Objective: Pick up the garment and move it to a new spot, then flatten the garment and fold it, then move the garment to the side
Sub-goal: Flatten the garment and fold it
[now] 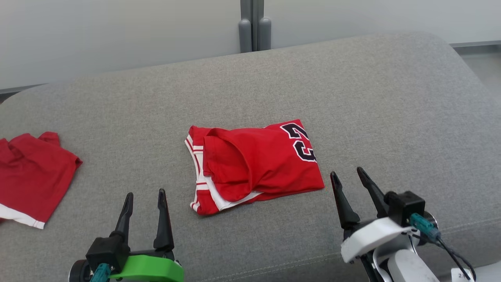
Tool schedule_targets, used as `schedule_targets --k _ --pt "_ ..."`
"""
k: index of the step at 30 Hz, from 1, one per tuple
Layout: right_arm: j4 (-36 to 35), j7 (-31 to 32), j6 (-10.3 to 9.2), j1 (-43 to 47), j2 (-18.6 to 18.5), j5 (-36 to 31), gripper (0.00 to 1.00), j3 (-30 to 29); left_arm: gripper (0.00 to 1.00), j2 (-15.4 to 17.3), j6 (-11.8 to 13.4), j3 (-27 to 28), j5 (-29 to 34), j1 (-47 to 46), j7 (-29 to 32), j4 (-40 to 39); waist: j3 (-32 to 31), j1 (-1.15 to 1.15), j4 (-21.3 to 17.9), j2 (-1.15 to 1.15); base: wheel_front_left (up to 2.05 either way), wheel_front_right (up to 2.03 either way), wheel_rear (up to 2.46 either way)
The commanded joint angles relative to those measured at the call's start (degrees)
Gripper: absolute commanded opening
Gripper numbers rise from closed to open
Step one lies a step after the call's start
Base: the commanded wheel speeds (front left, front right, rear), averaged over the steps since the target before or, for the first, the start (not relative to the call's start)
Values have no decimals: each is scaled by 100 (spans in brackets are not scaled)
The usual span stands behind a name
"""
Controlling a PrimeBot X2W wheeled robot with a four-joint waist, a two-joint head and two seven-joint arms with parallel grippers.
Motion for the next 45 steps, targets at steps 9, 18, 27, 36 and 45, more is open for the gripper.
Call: schedule_targets --k 9,18,27,36,45 --pt "-420 -14 -5 821 -15 -216 100 -113 100 7 3 105 224 306 -14 -89 -133 0 -122 0 0 0 0" --pt "-369 -14 -5 773 -15 -221 100 -27 100 7 -26 43 285 311 -14 -41 -178 0 -96 0 0 0 0" --pt "124 -15 -5 413 -15 154 0 334 100 7 -65 -92 309 199 -14 -17 -166 0 188 0 0 0 0" --pt "1476 -15 -5 -966 -21 426 0 1054 100 7 -118 -235 261 41 -14 50 48 0 749 0 0 0 0" --pt "2911 -15 -5 -2100 -22 837 0 1431 100 7 -129 -404 189 -207 -14 125 427 0 1335 0 0 0 0"
